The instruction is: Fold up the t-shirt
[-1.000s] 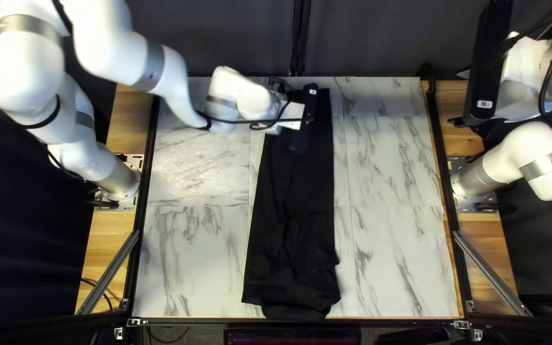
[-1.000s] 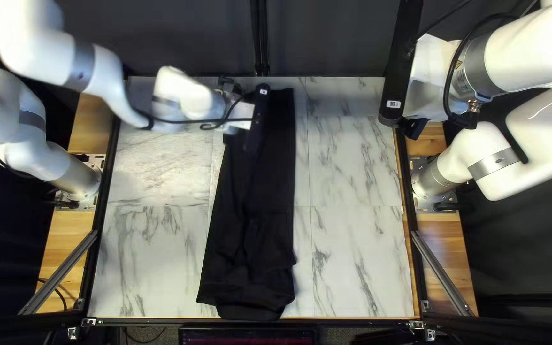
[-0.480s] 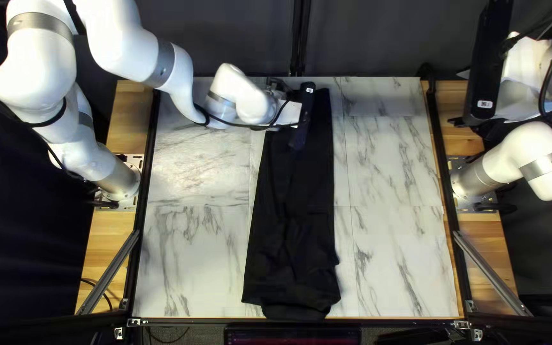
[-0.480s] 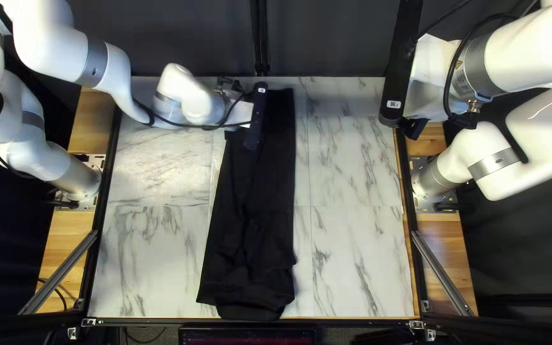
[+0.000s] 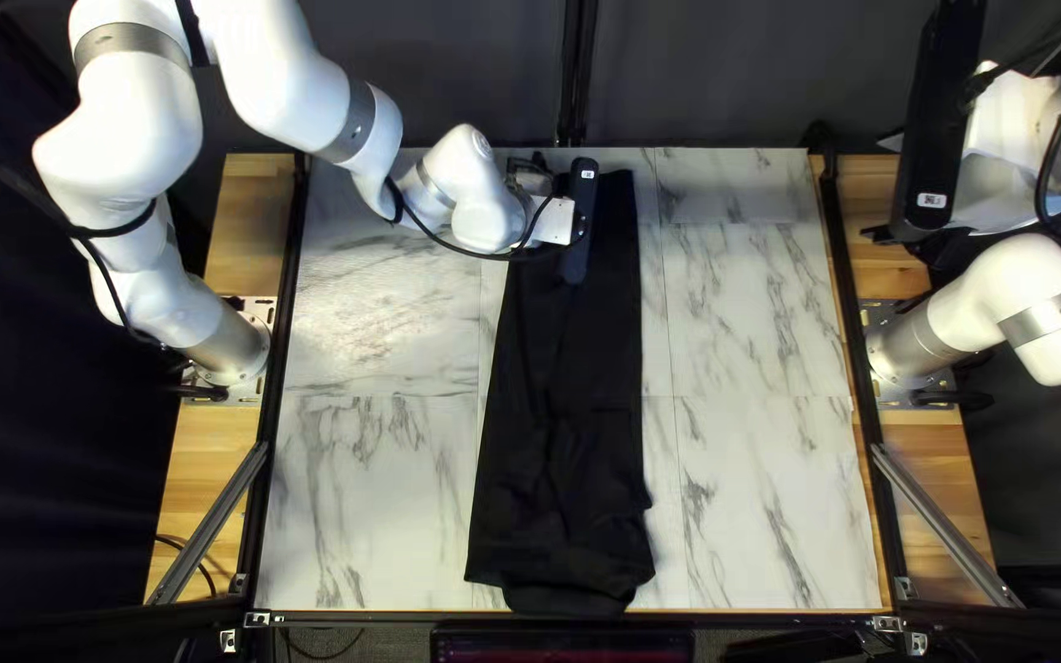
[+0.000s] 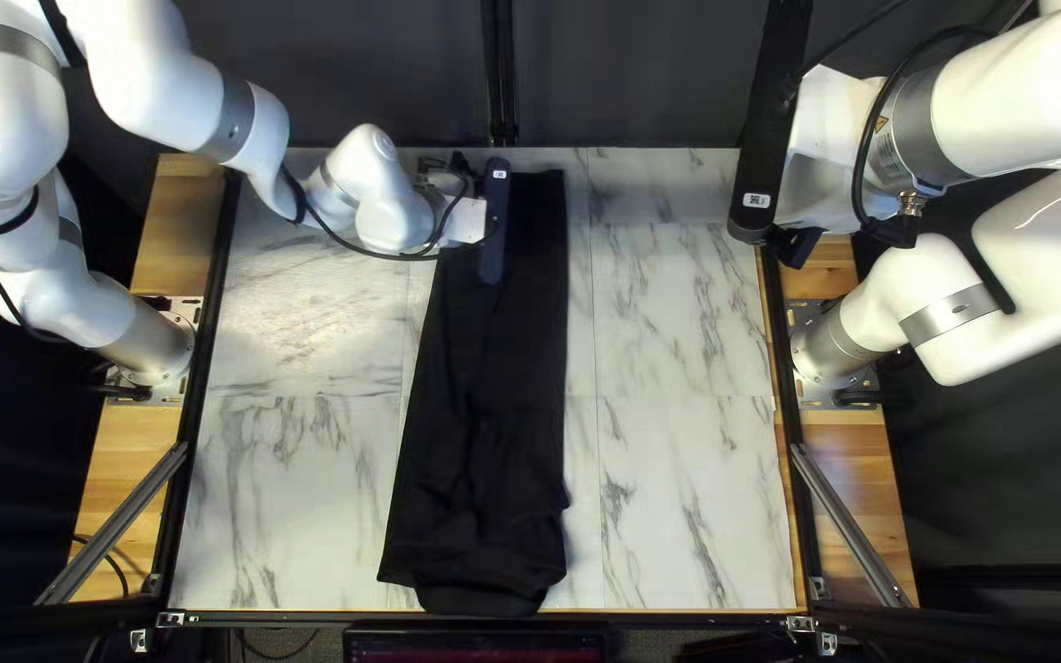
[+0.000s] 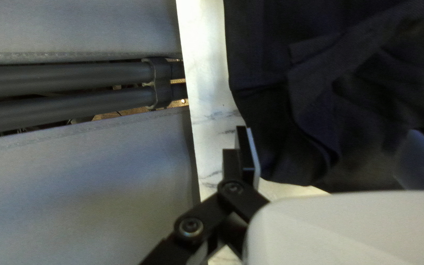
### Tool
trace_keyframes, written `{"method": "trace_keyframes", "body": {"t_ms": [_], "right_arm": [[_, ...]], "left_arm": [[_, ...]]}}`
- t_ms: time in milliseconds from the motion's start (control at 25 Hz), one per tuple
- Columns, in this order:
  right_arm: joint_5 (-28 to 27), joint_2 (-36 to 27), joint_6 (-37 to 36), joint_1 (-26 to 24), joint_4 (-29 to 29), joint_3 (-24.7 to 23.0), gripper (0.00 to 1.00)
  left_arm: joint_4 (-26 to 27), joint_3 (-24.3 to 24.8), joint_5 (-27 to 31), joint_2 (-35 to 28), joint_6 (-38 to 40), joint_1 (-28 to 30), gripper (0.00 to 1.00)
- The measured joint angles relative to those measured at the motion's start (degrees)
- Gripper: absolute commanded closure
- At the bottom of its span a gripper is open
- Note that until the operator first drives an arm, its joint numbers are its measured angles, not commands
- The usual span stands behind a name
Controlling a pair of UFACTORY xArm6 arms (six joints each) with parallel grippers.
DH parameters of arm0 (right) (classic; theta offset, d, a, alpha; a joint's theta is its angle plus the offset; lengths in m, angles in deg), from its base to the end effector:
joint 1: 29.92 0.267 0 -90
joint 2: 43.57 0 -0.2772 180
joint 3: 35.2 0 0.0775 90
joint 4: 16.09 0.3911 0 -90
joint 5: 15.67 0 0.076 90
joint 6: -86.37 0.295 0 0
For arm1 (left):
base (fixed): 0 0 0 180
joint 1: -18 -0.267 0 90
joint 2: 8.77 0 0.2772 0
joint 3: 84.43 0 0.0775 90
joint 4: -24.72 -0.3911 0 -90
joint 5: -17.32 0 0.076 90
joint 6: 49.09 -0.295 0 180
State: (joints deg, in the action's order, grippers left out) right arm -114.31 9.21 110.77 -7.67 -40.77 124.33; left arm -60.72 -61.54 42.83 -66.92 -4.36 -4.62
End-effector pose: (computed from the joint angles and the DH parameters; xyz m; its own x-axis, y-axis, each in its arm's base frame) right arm 0.3194 -0.0060 0.4198 0.9489 -0.0791 0.3056 -0.1749 -0.9376 0.3004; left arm 0.5352 0.2861 -0.0190 0.9545 -0.2341 0.1846 -0.0690 -0.7758 -0.6272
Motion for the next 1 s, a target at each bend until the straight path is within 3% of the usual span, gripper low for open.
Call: {"method": "trace_keyframes", "body": {"t_ms": [520, 1000], "right_arm": [[0.0, 0.0, 0.0, 0.0, 0.0, 0.0, 0.0], [0.0, 0.0, 0.0, 0.0, 0.0, 0.0, 0.0]], "left_arm": [[-2.46, 1.73, 3.38, -0.8, 1.49, -0.99, 0.0], [-2.05, -0.21, 3.98, -0.57, -1.24, -2.96, 0.0]]}}
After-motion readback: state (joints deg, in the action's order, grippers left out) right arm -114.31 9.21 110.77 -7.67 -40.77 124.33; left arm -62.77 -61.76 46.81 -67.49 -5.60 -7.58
